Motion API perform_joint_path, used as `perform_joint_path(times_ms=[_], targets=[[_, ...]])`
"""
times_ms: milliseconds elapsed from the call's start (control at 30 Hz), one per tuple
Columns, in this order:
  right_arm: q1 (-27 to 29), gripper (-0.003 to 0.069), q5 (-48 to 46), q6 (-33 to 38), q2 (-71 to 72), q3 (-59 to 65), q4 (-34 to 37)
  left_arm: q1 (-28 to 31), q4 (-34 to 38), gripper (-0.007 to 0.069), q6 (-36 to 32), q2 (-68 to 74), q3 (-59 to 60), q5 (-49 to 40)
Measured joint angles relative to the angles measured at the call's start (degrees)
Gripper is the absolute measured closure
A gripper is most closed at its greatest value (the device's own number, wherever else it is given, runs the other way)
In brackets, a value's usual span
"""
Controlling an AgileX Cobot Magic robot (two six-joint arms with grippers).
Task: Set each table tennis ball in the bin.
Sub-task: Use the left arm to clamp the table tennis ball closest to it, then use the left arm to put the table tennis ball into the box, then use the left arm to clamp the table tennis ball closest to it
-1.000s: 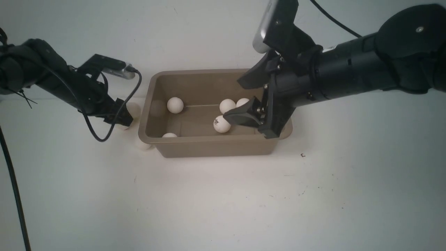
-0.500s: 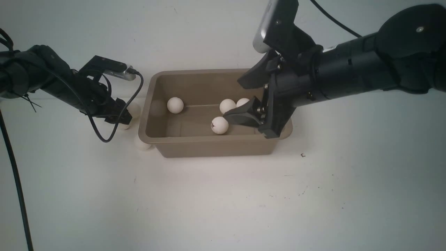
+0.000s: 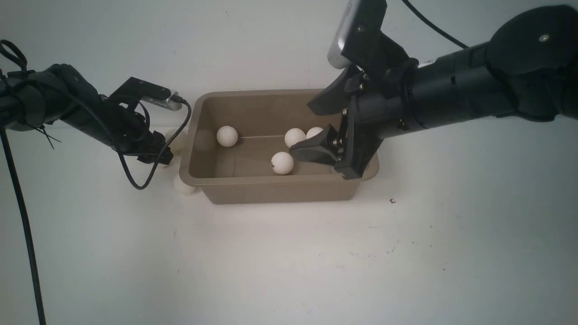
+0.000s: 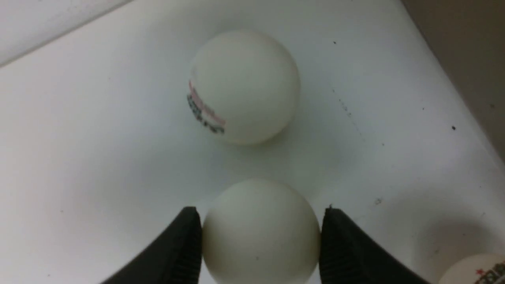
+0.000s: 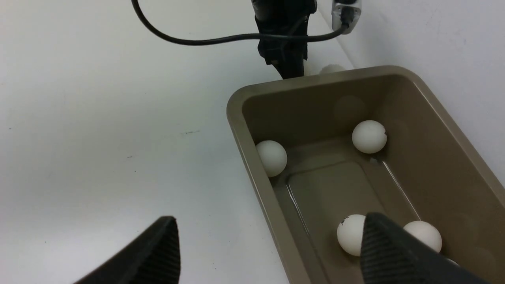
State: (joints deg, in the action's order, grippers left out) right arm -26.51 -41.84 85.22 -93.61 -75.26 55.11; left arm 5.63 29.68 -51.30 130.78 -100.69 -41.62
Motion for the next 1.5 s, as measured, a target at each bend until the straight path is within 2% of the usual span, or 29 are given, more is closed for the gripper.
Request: perform_joint_path(times_ms=[233,333,400,433,500,533,600,700,833,900,1000,1100,1267,1400,1500], targets=[[0.0,0.0102,0.0,0.0,0.0,0.0,0.0,0.0,-4.14,0.0282,-0.79,-2.35,-0.7,-2.72],[0.0,0.0102,0.0,0.0,0.0,0.0,0.0,-0.06,-2.52,0.0282,-0.46,-5.5,-1.2,-3.34],[0.0,0.0102,0.05,0.0,0.0,0.0,0.0,-1.04,4.48,0.0282,-4.53,-8.2,-1.61,-4.04],[0.0,0.0102,0.05,0.0,0.0,0.0,0.0,-1.04,4.48,0.0282,-4.53,-8.2,-1.61,-4.04],[0.0,0.0102,0.05,-0.05,0.0,0.0,0.0,-2.76,12.16,0.0282,-12.06,-8.74,-1.82,-5.97],[0.0,0.0102,0.13,-0.05,0.0,0.0,0.0,-4.21,15.6,0.0282,-17.99,-8.4,-1.82,-7.5],[0.0,0.0102,0.26,-0.05,0.0,0.0,0.0,-5.72,18.78,0.0282,-23.29,-7.51,-1.82,-8.95],[0.0,0.0102,0.44,-0.05,0.0,0.0,0.0,-7.38,20.95,0.0282,-26.96,-5.96,-1.82,-10.26],[0.0,0.0102,0.44,-0.05,0.0,0.0,0.0,-8.04,20.63,0.0278,-31.02,-4.31,-1.82,-13.57],[0.0,0.0102,0.44,0.0,0.0,0.0,0.0,-8.04,20.38,0.0249,-31.35,-4.26,-1.82,-14.4],[0.0,0.0102,0.39,0.0,0.0,0.0,-0.24,-7.41,20.31,0.0108,-29.6,-5.38,-1.82,-14.96],[0.0,0.0102,0.39,0.0,0.0,0.0,-0.47,-6.24,20.04,0.0065,-27.75,-7.72,-1.76,-13.17],[0.0,0.0102,0.39,0.0,0.0,0.0,-0.68,-2.51,18.22,0.0078,-23.28,-13.34,-1.76,-10.6],[0.0,0.0102,0.39,0.0,0.0,0.0,-0.8,1.1,8.3,0.0116,-20.76,-16.0,-1.81,-14.13],[0.0,0.0102,0.39,0.0,0.0,0.0,-1.07,2.77,1.84,0.0125,-22.39,-15.49,-1.81,-18.17]])
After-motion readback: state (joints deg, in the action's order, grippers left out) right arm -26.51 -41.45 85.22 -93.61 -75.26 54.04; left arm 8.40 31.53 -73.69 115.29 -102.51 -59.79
